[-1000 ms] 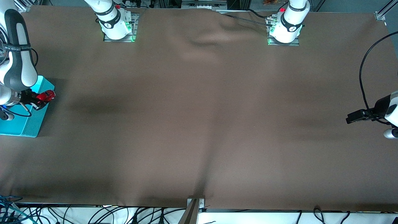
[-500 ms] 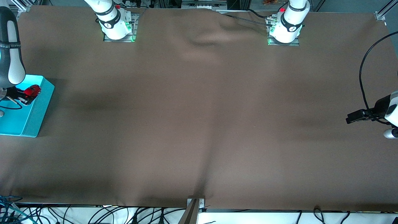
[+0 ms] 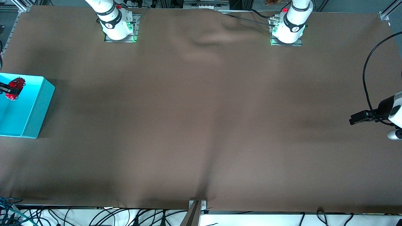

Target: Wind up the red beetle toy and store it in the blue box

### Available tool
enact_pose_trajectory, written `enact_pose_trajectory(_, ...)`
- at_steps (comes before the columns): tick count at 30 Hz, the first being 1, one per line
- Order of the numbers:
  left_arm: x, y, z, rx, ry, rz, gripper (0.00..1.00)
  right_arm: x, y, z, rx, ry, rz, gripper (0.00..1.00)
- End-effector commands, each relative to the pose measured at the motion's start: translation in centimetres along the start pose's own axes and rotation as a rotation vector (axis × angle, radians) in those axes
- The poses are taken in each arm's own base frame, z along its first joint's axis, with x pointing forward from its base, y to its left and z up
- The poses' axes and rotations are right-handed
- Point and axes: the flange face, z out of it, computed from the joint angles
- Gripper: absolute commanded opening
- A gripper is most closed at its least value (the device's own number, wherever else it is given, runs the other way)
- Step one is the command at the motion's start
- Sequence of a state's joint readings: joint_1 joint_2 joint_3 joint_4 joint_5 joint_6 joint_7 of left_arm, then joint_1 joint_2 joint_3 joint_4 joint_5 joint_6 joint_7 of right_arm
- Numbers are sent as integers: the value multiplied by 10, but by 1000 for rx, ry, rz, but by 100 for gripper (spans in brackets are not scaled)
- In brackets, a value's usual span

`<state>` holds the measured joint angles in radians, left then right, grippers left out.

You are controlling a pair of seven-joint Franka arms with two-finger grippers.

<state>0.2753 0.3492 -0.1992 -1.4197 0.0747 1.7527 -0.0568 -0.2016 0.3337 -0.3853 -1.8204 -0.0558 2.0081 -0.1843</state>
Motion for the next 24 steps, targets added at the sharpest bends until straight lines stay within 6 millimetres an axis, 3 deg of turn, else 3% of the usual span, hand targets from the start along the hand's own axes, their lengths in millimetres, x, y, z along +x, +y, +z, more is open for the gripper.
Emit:
enact_pose_trajectory(1,1,1,0,-15,-3,15,100,-7,18,-5,48,9,-97,0)
enact_pose_trajectory(15,1,2,1,-16,-5,16,100,-18,79,7,32,33,-286,0)
enact_pose_trajectory(24,1,2,2,-17,-6,16,100,-19,120,38,3,52,-280,0)
